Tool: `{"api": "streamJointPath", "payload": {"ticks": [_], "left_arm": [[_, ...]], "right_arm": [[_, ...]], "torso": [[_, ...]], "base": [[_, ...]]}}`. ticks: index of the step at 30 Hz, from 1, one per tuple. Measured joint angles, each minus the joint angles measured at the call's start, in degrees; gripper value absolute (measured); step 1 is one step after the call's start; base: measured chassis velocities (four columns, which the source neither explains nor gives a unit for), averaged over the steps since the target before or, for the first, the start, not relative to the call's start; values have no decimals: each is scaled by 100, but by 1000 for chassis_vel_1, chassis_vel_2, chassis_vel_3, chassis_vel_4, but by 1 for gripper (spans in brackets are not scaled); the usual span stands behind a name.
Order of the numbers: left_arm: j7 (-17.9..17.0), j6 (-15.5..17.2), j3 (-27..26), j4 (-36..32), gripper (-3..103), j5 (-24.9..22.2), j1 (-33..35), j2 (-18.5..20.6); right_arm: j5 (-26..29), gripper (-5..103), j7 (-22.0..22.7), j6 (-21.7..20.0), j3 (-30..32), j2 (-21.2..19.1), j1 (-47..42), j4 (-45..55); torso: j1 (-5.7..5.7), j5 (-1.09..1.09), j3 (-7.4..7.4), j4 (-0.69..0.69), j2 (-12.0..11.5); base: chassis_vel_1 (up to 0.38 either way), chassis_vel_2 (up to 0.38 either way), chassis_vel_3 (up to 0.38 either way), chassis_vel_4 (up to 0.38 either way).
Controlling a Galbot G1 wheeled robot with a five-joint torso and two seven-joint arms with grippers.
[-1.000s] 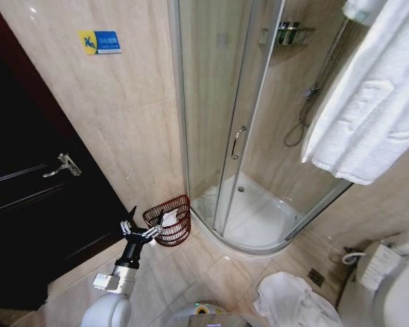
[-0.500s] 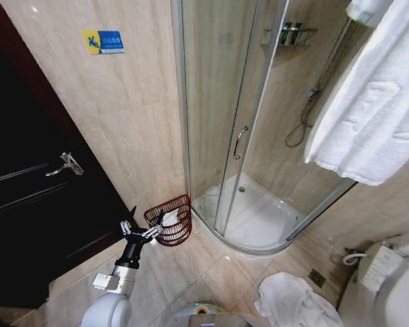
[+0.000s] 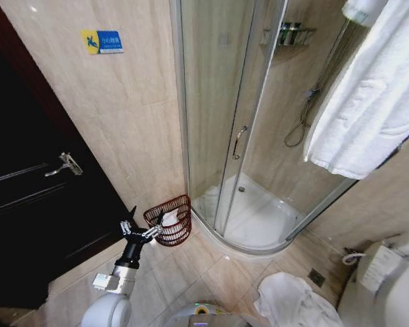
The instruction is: Discard the used towel into the hamper.
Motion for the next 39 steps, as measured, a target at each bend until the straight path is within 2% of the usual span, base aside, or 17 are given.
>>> {"api": "streamJointPath", "payload": {"ticks": [1,2,4,7,8,11,12,14,15,18,21,33,39], "left_arm": [[0,0,0,0,100,0,0,0],[0,0,0,0,100,0,0,0],[0,0,0,0,100,0,0,0],[0,0,0,0,100,0,0,0],[0,0,0,0,100,0,0,0],[0,0,0,0,100,0,0,0],[0,0,0,0,100,0,0,0],[0,0,0,0,100,0,0,0],[0,0,0,0,100,0,0,0],[0,0,0,0,100,0,0,0],[0,0,0,0,100,0,0,0],[0,0,0,0,100,0,0,0],[0,0,0,0,100,0,0,0]], "right_arm": [[0,81,0,0,0,0,0,0],[4,70,0,0,0,6,-32,12],[5,70,-1,0,0,11,-48,21],[10,54,-17,2,0,13,-69,33],[10,54,-17,2,0,13,-69,33],[19,37,-53,3,3,-4,-62,5],[19,37,-53,3,3,-4,-62,5],[37,27,-101,4,8,-24,-53,-46],[37,27,-101,4,8,-24,-53,-46],[106,10,-151,6,41,-74,-52,-122],[139,5,-168,6,62,-79,-55,-131],[270,5,-336,33,78,103,23,76],[-86,5,-599,237,84,621,62,633]], "torso": [[0,0,0,0,0],[0,-2,0,0,0],[0,-2,0,1,0],[0,-2,0,1,0],[0,-2,0,1,0],[0,-2,0,0,0],[0,-2,0,0,0],[0,-2,0,0,0],[0,-2,0,0,0],[0,-1,0,1,0],[0,-2,0,0,0],[0,-2,0,0,0],[-1,-1,0,0,0]], "base": [[0,0,0,0],[0,0,0,0],[0,0,0,0],[0,0,0,0],[0,0,0,0],[0,0,0,0],[0,0,0,0],[0,0,0,0],[0,0,0,0],[0,0,0,0],[0,0,0,0],[0,0,0,0],[0,0,0,0]]}}
